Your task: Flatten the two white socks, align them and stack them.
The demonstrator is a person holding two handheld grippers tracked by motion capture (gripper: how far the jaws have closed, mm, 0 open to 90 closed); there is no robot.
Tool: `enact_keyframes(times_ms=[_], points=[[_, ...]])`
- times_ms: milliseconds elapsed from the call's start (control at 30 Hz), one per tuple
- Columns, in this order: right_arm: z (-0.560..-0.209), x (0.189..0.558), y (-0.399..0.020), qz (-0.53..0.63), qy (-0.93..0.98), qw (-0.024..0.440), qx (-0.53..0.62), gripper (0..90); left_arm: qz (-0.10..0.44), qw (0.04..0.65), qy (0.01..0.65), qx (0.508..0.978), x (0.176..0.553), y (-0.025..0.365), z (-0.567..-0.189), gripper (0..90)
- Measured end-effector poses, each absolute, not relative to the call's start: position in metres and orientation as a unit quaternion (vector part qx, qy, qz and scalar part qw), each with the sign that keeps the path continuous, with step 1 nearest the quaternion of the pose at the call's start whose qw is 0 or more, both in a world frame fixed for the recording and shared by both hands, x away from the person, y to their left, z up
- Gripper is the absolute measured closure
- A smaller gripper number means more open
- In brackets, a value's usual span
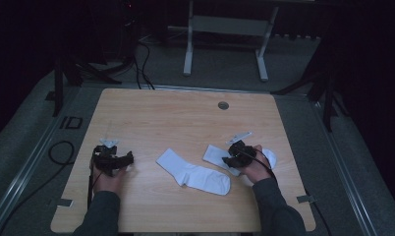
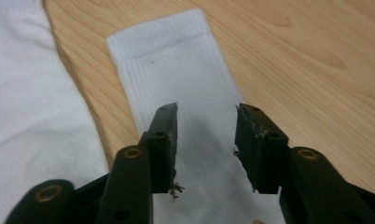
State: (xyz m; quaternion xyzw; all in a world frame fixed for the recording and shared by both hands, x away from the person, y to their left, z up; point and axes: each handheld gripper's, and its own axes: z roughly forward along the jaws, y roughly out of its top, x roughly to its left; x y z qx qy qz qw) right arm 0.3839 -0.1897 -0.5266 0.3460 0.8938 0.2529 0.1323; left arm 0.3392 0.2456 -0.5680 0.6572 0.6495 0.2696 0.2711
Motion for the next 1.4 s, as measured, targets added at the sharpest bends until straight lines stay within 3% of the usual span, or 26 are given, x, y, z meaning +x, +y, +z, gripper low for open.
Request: enact_keyframes(times_ms=[267,333,500,567,733,1400], points=[[-0.540,0.391,-0.185,0.248,0.901,0.097,0.344,54.7,0.270,0.271,0.650,0.657,0.339,0.246,-0.568,14.5],[-0.540,0.392,-0.186,0.248,0.900,0.098,0.343,59.3,0.270,0.271,0.649,0.657,0.339,0.246,-0.568,14.5],[-0.539,0.394,-0.186,0.248,0.896,0.106,0.353,80.8,0.270,0.271,0.650,0.657,0.339,0.246,-0.568,14.5],[-0.539,0.393,-0.183,0.243,0.896,0.111,0.354,82.9,0.270,0.271,0.650,0.657,0.339,0.245,-0.568,14.5],[-0.535,0.392,-0.183,0.240,0.894,0.117,0.360,83.6,0.270,0.271,0.650,0.657,0.339,0.246,-0.568,14.5],[-0.454,0.355,-0.187,0.326,0.873,0.156,0.329,83.4,0.270,0.271,0.650,0.657,0.339,0.245,-0.568,14.5]])
